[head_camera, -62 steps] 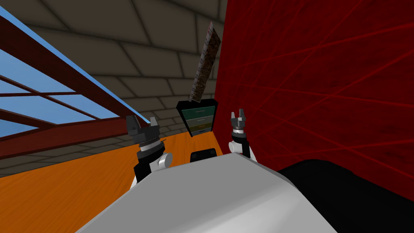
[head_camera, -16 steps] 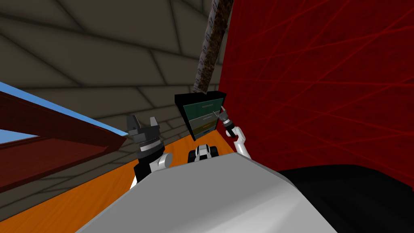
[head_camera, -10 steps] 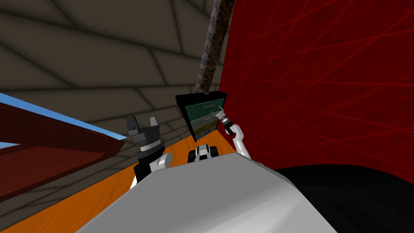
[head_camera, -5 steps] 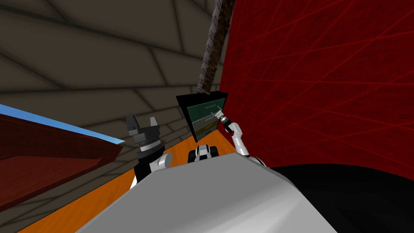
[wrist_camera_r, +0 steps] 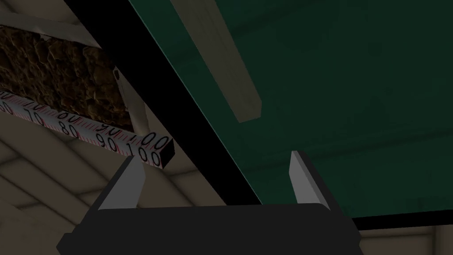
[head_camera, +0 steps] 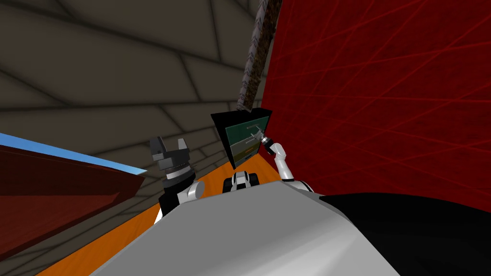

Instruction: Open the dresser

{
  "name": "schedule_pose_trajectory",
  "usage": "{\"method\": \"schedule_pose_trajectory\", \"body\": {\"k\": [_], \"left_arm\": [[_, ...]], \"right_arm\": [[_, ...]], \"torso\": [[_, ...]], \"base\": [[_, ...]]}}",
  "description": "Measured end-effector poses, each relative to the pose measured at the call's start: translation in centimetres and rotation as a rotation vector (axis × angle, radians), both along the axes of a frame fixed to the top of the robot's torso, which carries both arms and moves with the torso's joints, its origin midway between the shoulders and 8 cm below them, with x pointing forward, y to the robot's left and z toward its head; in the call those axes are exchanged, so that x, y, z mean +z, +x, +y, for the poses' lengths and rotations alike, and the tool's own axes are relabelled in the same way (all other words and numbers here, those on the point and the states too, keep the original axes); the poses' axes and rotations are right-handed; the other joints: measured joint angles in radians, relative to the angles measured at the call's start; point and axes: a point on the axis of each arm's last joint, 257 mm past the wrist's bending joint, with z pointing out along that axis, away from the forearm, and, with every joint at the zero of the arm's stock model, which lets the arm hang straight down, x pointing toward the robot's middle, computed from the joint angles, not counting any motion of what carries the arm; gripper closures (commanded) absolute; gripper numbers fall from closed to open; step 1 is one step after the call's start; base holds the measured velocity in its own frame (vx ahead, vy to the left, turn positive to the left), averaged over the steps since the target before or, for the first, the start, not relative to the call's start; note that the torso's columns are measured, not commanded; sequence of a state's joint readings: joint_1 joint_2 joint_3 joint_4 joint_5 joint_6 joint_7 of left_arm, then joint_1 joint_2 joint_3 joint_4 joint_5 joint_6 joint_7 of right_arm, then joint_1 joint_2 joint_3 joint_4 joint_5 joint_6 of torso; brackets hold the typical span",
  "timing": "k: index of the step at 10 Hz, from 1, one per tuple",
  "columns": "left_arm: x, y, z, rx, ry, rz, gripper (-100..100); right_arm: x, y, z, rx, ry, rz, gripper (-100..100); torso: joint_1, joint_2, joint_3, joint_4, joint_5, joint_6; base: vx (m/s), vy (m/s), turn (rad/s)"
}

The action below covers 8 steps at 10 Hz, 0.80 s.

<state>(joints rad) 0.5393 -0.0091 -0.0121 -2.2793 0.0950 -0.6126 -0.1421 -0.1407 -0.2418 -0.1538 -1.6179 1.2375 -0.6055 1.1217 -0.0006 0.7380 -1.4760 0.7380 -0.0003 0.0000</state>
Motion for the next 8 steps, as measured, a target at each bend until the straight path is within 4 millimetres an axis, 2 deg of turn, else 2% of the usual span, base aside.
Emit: {"method": "schedule_pose_trajectory", "body": {"k": [8], "left_arm": [[0.0,0.0,0.0,0.000,0.000,0.000,0]], "right_arm": [[-2.2,3.7,-1.4,-0.083,-0.363,-0.056,-100]], "torso": [[0.000,0.000,0.000,0.000,0.000,0.000]], "base": [[0.020,0.080,-0.053]]}}
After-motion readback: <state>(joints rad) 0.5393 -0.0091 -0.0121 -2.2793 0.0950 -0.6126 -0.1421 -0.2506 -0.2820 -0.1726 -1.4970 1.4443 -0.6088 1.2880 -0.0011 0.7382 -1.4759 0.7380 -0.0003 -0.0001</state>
